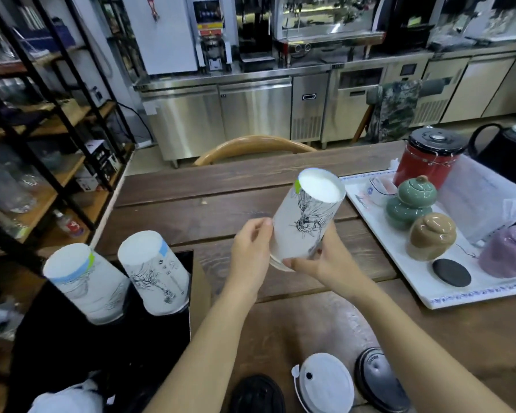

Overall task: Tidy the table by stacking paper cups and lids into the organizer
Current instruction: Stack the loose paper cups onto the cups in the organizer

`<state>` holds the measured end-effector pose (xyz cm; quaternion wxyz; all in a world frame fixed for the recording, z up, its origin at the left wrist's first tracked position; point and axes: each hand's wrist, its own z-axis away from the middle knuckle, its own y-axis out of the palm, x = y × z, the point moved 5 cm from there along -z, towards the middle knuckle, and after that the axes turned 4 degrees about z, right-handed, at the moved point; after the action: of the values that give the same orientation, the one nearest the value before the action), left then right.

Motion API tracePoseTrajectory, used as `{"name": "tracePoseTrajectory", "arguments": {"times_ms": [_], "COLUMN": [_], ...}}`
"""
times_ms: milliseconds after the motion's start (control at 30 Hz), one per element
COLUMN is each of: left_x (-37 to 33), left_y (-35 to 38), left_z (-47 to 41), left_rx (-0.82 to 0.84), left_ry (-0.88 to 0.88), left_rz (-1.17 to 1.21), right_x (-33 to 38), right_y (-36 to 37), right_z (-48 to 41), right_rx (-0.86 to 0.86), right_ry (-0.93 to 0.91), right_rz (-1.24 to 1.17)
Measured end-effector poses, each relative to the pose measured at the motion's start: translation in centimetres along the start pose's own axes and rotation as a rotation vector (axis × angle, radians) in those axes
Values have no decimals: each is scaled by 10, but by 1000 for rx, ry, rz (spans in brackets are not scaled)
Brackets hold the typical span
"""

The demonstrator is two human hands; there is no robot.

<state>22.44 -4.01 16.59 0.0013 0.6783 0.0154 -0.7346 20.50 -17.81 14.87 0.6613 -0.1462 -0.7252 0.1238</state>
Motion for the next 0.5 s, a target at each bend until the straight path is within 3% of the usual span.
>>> {"name": "tracePoseTrajectory", "arguments": {"times_ms": [233, 500], "left_x": [-82, -87], "left_y": [-72, -161], "left_z": [27, 38], "left_rx": [-181, -428], "left_ry": [251, 261], "left_rz": [-64, -63], "right_x": [100, 147], "right_y": [28, 109], "right_z": [-2, -15], "right_rx": [123, 248], "right_ry": [-186, -235], "right_rz": [-73, 22]}}
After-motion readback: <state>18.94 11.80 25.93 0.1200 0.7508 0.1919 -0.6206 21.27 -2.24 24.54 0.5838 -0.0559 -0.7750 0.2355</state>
